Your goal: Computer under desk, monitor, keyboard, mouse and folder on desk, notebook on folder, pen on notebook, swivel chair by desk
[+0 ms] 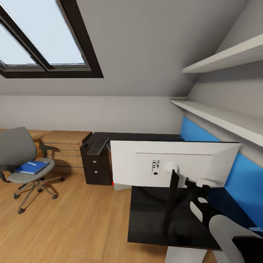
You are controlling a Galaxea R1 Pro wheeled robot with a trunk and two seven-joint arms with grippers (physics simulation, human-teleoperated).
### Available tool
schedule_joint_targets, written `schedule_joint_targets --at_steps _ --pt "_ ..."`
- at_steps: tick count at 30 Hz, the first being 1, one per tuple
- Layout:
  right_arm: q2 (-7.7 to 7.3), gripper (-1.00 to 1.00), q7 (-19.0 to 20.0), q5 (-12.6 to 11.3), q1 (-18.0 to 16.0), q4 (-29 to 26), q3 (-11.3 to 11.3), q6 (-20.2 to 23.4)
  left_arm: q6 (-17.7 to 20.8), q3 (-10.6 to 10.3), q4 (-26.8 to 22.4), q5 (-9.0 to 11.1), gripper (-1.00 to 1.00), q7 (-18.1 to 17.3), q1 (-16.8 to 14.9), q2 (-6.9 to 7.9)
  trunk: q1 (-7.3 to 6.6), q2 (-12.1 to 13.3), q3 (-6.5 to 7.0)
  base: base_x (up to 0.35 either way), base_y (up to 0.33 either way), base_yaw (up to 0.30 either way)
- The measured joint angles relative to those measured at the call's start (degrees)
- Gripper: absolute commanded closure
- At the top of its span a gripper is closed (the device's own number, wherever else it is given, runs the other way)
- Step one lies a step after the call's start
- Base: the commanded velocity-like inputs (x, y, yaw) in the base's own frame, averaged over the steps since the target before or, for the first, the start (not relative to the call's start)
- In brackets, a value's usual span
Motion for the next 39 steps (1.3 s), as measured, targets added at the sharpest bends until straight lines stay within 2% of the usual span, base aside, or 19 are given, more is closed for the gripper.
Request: schedule_joint_targets --at_steps 9,11,15,26,28,32,39 --pt "0.24 -1.00 2.16 -0.04 0.00 0.10 0.12 -0.12 0.07 0.15 0.03 0.03 -1.00 0.11 0.00 0.11 0.00 0.00 0.00 -0.226 -0.168 0.006" --pt "0.25 -1.00 2.25 -0.04 0.00 0.12 0.12 -0.11 0.06 0.28 -0.02 0.08 -1.00 0.16 0.01 0.78 -0.01 0.00 0.04 -0.043 -0.034 0.152" --pt "0.25 -1.00 2.27 -0.05 -0.01 0.12 0.14 -0.12 0.07 0.39 -0.05 0.16 -1.00 0.18 0.01 1.09 -0.01 0.00 0.17 -0.020 -0.015 0.201" --pt "0.25 -1.00 2.28 -0.03 0.01 0.13 0.08 -0.12 0.08 0.52 -0.08 0.42 -1.00 0.19 0.02 1.23 -0.02 0.00 0.60 -0.004 -0.003 0.235" --pt "0.22 -1.00 1.98 -0.35 0.01 0.16 -0.50 -0.26 0.08 0.55 -0.09 0.42 -1.00 0.20 0.03 1.24 -0.02 0.00 0.65 0.000 -0.015 0.195" --pt "0.25 -1.00 2.28 0.14 0.05 0.12 0.09 -0.19 0.08 0.52 -0.03 0.45 -1.00 0.17 0.00 1.23 -0.01 0.00 0.68 0.000 -0.286 0.009" --pt "0.16 -1.00 2.31 0.14 0.09 0.03 0.14 -0.19 0.07 0.46 -0.04 0.53 -1.00 0.16 0.00 1.23 -0.01 0.00 0.68 0.000 -0.042 0.000"
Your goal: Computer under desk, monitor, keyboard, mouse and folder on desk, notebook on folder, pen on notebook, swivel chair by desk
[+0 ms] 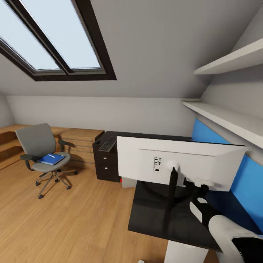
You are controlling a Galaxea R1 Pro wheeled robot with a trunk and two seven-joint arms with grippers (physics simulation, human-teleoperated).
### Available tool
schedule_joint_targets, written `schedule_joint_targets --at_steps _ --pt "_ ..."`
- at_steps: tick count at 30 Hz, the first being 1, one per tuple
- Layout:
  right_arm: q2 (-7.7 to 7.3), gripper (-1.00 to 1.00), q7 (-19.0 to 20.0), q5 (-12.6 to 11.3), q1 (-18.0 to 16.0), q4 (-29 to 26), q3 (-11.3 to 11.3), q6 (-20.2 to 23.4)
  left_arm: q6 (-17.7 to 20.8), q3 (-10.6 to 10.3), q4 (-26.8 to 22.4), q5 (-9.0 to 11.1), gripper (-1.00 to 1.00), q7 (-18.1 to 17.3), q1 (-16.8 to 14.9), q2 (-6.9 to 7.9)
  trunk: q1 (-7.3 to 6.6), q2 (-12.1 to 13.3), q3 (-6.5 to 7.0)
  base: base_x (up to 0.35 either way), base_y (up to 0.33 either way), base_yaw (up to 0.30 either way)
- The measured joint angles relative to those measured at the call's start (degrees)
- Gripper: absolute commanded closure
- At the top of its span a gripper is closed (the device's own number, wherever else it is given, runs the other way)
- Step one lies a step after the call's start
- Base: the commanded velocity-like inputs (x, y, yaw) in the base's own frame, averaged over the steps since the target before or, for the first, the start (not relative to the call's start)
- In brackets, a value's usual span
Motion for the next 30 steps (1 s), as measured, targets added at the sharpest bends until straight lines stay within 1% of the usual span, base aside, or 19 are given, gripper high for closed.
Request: schedule_joint_targets --at_steps 7,18,30 --pt "0.00 -1.00 0.00 0.04 0.00 -0.01 -0.02 -0.01 -0.04 -0.02 0.00 -0.05 -1.00 -0.05 0.00 0.00 0.00 0.00 0.00 0.000 0.000 0.000" --pt "-0.04 -1.00 -0.03 0.09 -0.01 0.07 0.01 -0.02 0.00 -0.02 0.00 -0.08 -1.00 -0.09 0.00 0.00 0.00 0.00 0.00 0.000 -0.227 0.000" --pt "-0.07 -1.00 0.00 0.09 0.00 0.08 0.01 -0.01 -0.03 -0.02 0.00 0.00 -1.00 -0.07 0.00 0.00 0.00 0.00 0.00 0.000 -0.032 0.000"
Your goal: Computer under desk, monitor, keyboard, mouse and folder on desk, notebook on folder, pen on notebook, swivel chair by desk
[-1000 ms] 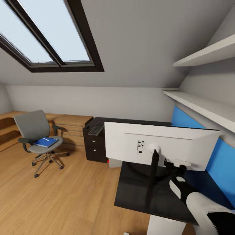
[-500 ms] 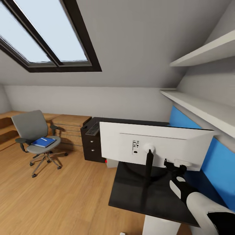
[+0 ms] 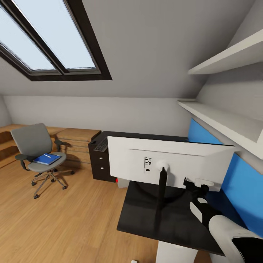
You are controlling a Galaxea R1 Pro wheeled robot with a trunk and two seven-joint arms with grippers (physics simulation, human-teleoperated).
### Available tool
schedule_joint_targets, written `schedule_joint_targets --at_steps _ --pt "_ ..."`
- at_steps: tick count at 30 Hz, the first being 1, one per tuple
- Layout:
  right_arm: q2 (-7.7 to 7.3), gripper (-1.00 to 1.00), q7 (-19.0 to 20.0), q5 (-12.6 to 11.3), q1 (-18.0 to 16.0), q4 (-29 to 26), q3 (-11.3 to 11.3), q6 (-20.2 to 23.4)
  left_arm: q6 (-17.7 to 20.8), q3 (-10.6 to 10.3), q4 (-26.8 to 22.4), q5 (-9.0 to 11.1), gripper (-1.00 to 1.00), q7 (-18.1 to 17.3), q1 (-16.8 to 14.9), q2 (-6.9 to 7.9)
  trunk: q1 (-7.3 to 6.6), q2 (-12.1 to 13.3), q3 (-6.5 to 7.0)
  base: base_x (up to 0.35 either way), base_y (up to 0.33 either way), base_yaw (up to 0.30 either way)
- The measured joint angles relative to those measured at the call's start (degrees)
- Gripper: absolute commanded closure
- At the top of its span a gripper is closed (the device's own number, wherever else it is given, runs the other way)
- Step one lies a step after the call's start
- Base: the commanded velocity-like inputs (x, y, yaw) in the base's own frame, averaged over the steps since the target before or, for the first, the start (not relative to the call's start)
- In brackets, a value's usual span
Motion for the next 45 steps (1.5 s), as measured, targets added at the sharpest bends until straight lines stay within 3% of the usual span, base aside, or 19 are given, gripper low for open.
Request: schedule_joint_targets --at_steps 15,37,45 --pt "0.16 -1.00 0.00 0.20 0.00 -0.02 0.15 0.00 -0.02 0.00 0.00 -0.07 -1.00 0.00 0.00 0.00 0.00 0.00 0.00 0.009 0.000 0.000" --pt "0.16 -1.00 -0.03 0.17 0.01 -0.06 0.10 0.00 -0.03 0.00 0.00 -0.09 -1.00 0.00 0.00 0.00 -0.03 -0.01 0.00 0.202 -0.007 0.000" --pt "0.15 -1.00 -0.07 1.21 0.01 -0.06 0.06 -0.01 -0.04 0.00 0.00 -0.09 -1.00 0.00 0.00 0.00 0.00 0.00 0.00 0.081 -0.003 0.000"
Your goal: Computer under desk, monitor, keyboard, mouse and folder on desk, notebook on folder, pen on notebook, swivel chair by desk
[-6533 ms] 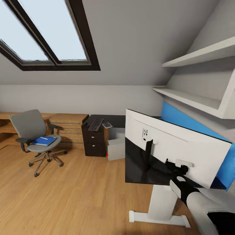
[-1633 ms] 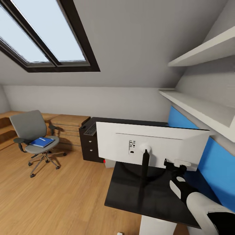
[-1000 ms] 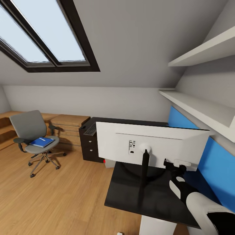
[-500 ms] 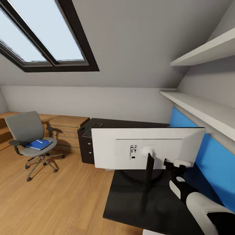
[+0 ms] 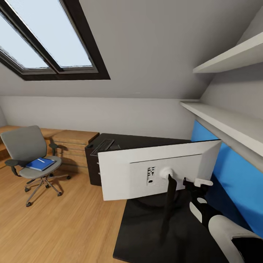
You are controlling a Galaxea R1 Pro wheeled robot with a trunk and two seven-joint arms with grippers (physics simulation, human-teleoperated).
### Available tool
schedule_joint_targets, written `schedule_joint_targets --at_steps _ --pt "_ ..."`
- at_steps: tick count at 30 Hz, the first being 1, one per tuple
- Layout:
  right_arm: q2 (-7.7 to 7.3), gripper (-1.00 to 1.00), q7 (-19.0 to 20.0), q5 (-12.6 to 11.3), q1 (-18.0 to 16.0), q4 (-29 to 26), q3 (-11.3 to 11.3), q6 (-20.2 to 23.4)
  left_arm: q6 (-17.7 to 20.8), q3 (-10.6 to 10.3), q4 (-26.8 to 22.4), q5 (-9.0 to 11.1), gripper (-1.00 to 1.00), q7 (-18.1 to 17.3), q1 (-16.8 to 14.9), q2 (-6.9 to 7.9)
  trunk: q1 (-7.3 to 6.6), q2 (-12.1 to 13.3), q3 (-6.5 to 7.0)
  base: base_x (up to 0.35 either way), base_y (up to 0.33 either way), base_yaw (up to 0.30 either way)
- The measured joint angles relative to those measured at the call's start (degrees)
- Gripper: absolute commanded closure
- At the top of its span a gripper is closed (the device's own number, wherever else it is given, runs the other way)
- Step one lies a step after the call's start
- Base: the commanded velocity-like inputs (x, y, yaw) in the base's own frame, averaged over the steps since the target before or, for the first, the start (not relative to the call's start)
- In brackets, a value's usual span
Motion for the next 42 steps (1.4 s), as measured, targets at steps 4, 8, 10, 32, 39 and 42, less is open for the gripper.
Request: schedule_joint_targets --at_steps 4,8,10,32,39,42 --pt "0.00 -1.00 0.00 0.45 0.00 0.01 -0.02 0.00 0.01 0.00 -0.01 0.00 -1.00 0.00 0.00 0.00 -0.01 -0.01 0.00 0.099 0.000 0.000" --pt "0.00 -1.00 0.03 0.66 0.00 -0.01 0.10 0.03 -0.01 0.00 -0.01 0.00 -1.00 0.00 0.00 0.00 -0.02 -0.01 0.00 0.210 0.000 0.000" --pt "0.00 -1.00 0.03 0.64 0.00 0.00 0.10 0.03 -0.01 0.00 -0.01 -0.02 -1.00 0.00 0.00 0.00 -0.01 -0.01 0.00 0.102 0.000 0.000" --pt "0.00 -1.00 0.04 0.70 -0.01 0.02 0.09 0.03 0.06 0.00 -0.01 -0.09 -1.00 0.00 0.00 0.00 0.04 0.01 0.00 -0.222 0.009 0.000" --pt "0.07 -1.00 0.00 0.70 -0.01 0.05 0.09 0.03 0.03 0.00 -0.01 -0.10 -1.00 0.00 0.00 0.00 0.04 0.00 0.00 -0.324 0.134 0.000" --pt "0.11 -1.00 -0.03 0.70 0.00 0.05 0.10 0.03 0.01 0.00 -0.01 -0.10 -1.00 0.00 0.00 0.00 0.03 0.01 0.00 -0.293 0.194 0.000"
